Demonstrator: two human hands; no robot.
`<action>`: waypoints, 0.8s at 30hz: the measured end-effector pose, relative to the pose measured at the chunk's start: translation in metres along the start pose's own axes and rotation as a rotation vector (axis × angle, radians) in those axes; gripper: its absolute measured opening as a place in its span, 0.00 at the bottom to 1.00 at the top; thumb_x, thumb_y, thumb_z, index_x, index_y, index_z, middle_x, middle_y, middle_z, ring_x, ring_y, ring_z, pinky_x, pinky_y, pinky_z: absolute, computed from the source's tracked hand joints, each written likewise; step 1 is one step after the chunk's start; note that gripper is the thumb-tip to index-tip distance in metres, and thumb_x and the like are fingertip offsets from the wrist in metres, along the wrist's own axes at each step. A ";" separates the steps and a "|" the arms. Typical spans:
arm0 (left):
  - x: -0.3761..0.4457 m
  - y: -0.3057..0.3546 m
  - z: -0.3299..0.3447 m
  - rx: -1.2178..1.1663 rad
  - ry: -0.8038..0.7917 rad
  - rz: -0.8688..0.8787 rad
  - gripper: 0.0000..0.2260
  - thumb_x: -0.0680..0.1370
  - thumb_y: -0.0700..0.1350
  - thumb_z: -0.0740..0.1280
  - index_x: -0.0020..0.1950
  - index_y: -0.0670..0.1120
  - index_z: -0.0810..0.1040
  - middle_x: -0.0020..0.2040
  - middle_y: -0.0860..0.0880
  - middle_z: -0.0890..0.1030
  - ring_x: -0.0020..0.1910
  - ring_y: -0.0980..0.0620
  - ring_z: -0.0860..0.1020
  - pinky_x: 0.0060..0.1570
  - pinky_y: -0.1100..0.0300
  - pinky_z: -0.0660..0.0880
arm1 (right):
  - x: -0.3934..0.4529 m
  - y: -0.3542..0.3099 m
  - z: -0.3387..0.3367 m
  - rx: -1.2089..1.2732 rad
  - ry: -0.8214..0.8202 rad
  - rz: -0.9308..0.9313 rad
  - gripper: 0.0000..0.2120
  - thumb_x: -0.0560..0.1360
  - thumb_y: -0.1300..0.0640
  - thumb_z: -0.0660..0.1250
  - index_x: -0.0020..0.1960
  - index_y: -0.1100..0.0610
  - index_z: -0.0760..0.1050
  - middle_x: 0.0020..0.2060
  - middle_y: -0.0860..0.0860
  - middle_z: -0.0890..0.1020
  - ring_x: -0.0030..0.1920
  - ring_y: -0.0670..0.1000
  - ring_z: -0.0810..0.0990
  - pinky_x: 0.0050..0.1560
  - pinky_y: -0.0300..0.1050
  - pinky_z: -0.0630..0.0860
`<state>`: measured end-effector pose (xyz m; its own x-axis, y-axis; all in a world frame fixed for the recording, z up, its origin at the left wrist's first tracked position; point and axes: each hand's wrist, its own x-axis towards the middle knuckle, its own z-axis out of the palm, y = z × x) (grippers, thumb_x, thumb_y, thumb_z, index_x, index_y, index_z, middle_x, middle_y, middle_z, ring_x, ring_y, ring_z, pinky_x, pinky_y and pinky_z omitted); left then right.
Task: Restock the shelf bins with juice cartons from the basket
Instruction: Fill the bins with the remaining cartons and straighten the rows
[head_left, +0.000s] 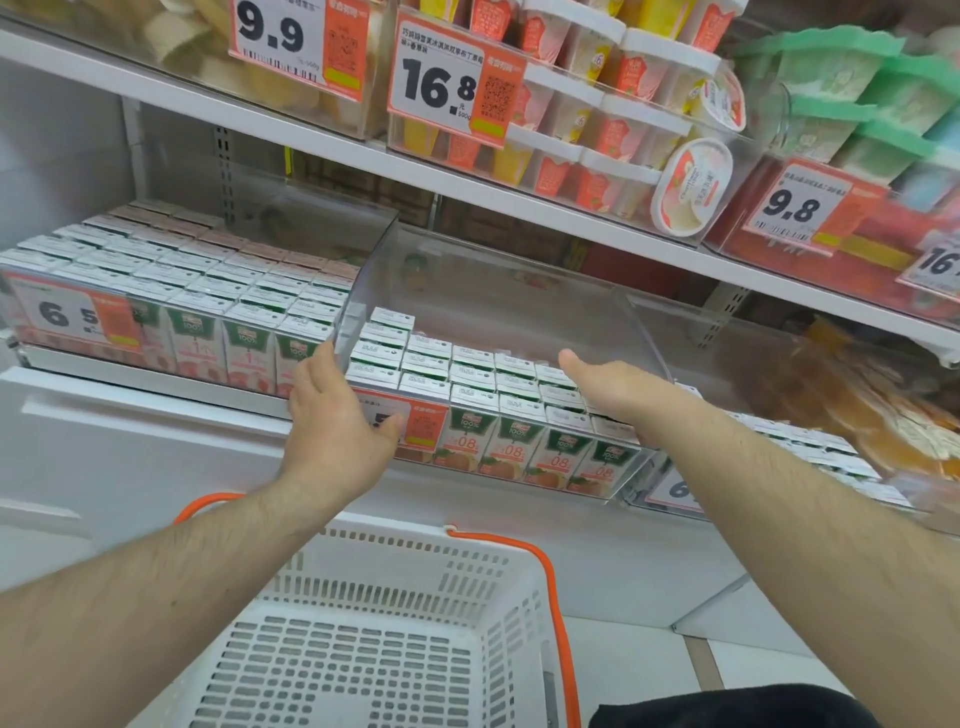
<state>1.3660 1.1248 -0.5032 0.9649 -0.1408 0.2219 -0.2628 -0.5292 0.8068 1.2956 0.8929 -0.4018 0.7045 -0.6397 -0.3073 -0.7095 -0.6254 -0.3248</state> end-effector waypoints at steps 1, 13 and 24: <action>0.001 -0.001 -0.001 -0.021 -0.005 -0.003 0.44 0.71 0.46 0.77 0.77 0.42 0.52 0.71 0.43 0.60 0.71 0.43 0.60 0.72 0.49 0.61 | -0.003 0.000 0.001 -0.117 0.090 -0.047 0.36 0.79 0.32 0.46 0.74 0.56 0.67 0.73 0.56 0.69 0.67 0.60 0.71 0.64 0.56 0.71; -0.006 0.009 -0.002 -0.954 -0.357 -0.803 0.34 0.72 0.59 0.73 0.74 0.52 0.66 0.76 0.40 0.61 0.70 0.37 0.68 0.70 0.45 0.66 | -0.002 0.010 0.112 -0.165 0.818 -0.748 0.10 0.74 0.48 0.68 0.43 0.55 0.76 0.40 0.51 0.77 0.42 0.56 0.73 0.43 0.50 0.69; -0.003 0.015 -0.004 -1.110 -0.324 -0.731 0.25 0.77 0.41 0.67 0.73 0.47 0.65 0.77 0.43 0.61 0.73 0.42 0.65 0.74 0.47 0.59 | 0.017 -0.012 0.092 0.177 0.814 -0.748 0.10 0.72 0.56 0.74 0.37 0.53 0.74 0.37 0.44 0.72 0.43 0.47 0.66 0.44 0.43 0.51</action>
<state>1.3591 1.1209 -0.4898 0.8011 -0.3908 -0.4533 0.5856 0.3552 0.7287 1.3175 0.9308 -0.4850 0.6867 -0.2715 0.6743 -0.0535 -0.9440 -0.3256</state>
